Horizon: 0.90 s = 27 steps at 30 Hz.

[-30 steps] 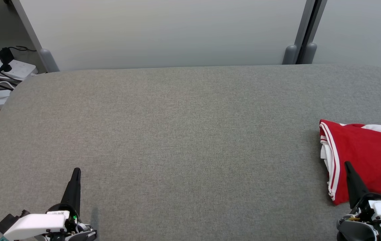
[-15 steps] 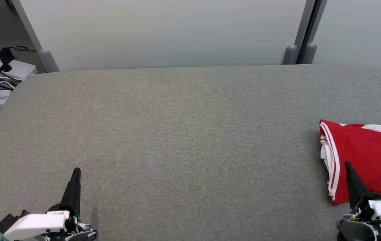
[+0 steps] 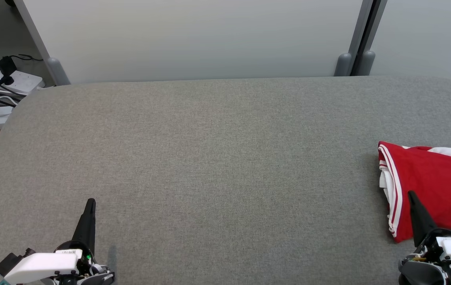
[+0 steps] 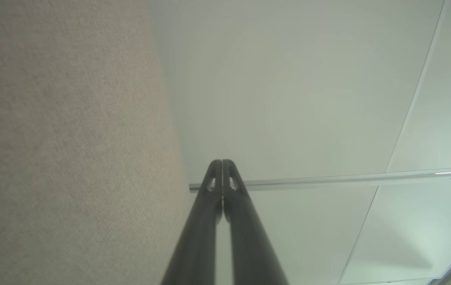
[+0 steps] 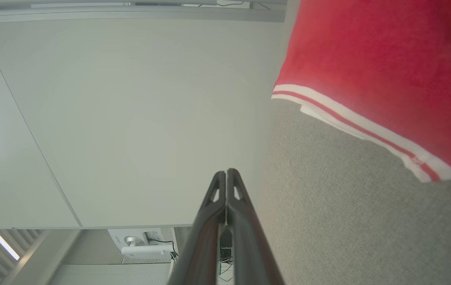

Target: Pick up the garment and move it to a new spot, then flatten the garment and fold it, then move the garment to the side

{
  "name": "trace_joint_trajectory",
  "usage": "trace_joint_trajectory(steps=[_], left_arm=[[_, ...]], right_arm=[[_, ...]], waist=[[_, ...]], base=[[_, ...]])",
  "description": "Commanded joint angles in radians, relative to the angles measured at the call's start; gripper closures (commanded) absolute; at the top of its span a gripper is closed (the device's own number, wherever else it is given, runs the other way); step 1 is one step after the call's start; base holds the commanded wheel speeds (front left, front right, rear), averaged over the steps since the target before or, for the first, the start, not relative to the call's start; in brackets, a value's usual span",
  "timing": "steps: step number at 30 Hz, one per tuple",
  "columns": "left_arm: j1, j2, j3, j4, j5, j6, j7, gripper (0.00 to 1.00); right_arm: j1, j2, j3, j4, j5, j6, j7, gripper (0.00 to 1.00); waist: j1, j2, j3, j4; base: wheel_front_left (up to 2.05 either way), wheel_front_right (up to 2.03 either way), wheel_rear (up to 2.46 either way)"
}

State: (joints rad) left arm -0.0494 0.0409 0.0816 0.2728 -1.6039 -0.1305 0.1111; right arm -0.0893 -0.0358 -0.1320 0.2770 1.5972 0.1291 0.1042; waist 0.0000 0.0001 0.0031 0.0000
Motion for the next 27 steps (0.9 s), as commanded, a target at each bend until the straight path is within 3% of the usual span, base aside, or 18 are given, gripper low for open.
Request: trace_joint_trajectory(steps=[1, 27], left_arm=[[-0.059, 0.009, 0.032, -0.028, -0.005, 0.0, 0.002, 1.0], [-0.059, 0.009, 0.032, -0.028, -0.005, 0.0, 0.002, 1.0]], right_arm=[[-0.019, -0.014, 0.018, -0.032, 0.012, 0.002, 0.009, 1.0], [-0.019, -0.014, 0.019, -0.032, 0.012, 0.002, 0.009, 1.0]], waist=[[0.0, -0.0001, 0.0, 0.0], [0.0, -0.0001, 0.0, 0.0]], base=[[0.0, 0.0, 0.0], [0.0, 0.0, 0.0]])
